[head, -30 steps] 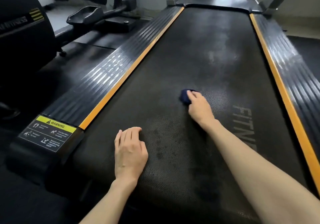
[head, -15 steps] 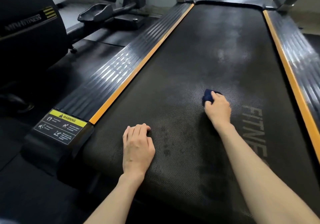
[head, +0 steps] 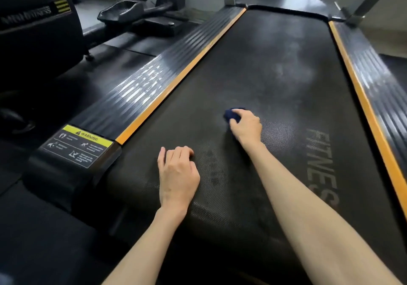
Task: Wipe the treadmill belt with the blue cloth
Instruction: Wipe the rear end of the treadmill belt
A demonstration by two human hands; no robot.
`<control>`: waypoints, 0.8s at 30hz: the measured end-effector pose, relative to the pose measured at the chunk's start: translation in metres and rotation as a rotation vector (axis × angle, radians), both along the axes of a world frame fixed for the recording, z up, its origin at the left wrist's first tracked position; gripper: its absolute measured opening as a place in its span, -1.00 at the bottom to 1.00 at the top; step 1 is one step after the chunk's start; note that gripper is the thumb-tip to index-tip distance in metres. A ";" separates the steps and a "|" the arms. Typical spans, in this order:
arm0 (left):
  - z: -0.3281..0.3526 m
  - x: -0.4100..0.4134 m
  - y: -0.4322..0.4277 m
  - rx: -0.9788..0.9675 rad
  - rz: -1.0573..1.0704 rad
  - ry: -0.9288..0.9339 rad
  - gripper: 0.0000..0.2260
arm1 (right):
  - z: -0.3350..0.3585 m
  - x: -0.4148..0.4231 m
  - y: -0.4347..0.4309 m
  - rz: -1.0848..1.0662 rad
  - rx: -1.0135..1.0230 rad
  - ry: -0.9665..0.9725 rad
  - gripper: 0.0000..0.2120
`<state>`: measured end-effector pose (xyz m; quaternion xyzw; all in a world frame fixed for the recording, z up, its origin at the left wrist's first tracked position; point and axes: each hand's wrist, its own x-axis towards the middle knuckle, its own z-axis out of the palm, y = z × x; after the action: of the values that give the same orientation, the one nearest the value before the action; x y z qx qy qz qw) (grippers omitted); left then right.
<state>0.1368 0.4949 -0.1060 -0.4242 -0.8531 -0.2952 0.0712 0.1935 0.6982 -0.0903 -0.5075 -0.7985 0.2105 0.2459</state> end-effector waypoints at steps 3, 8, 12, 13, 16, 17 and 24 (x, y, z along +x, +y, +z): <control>-0.001 0.000 0.000 0.015 -0.018 0.006 -0.70 | -0.004 0.010 -0.061 0.505 0.090 0.029 -0.71; -0.005 -0.003 0.002 0.077 -0.049 -0.039 -0.69 | -0.007 0.068 -0.030 0.339 0.149 -0.008 -0.72; -0.006 -0.003 0.001 0.273 -0.107 -0.125 -0.66 | -0.007 0.073 -0.036 -0.058 0.104 -0.033 -0.67; -0.004 -0.002 -0.002 0.324 -0.112 -0.188 -0.64 | -0.008 0.068 -0.060 0.017 0.108 -0.028 -0.67; 0.004 -0.008 -0.005 0.388 -0.088 -0.371 -0.59 | -0.013 0.064 -0.130 0.475 0.182 0.026 -0.68; 0.007 -0.012 -0.007 0.378 -0.099 -0.407 -0.59 | -0.014 0.069 -0.140 0.586 0.189 0.003 -0.69; 0.004 -0.044 -0.045 0.307 -0.130 -0.333 -0.56 | -0.004 0.057 -0.091 -0.146 0.054 -0.022 -0.65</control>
<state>0.0926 0.4504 -0.1020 -0.4079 -0.7690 -0.4915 -0.0260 0.2501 0.6074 -0.0941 -0.5597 -0.7675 0.1651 0.2655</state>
